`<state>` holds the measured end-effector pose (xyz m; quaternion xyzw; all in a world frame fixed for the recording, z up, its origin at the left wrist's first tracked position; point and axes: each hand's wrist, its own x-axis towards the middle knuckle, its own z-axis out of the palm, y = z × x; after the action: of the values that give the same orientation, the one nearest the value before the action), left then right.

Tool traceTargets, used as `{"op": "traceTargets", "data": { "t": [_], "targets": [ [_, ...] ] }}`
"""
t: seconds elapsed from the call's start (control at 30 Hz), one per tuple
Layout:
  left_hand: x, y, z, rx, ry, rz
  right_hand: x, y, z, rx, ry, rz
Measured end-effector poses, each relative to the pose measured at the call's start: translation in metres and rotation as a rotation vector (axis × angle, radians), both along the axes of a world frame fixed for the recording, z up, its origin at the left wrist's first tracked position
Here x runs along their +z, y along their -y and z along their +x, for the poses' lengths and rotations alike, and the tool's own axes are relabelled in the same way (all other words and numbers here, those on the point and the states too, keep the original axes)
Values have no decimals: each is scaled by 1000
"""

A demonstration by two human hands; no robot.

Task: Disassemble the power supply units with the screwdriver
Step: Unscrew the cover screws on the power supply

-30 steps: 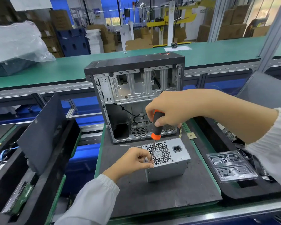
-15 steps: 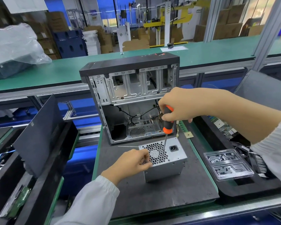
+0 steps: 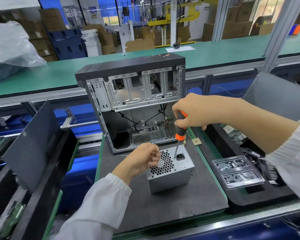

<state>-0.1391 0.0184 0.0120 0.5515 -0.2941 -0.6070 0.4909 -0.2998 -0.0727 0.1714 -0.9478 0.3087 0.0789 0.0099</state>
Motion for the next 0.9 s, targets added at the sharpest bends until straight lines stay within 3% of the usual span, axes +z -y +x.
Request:
{"op": "traceTargets", "data": {
  "t": [0.2, 0.3, 0.43, 0.5, 0.9],
  "targets": [
    [-5, 19, -9, 95, -8, -71, 0, 2, -2, -20, 2, 14],
    [-10, 24, -14, 80, 146, -121, -1, 3, -1, -19, 18, -2],
    [-16, 25, -20, -9, 479, -237, -5, 7, 0, -28, 28, -31],
    [-19, 24, -21, -56, 542, -314, -6, 11, -1, -29, 22, -49],
    [-29, 21, -14, -85, 513, -347, -10, 18, 2, -70, 88, -102]
  ]
}}
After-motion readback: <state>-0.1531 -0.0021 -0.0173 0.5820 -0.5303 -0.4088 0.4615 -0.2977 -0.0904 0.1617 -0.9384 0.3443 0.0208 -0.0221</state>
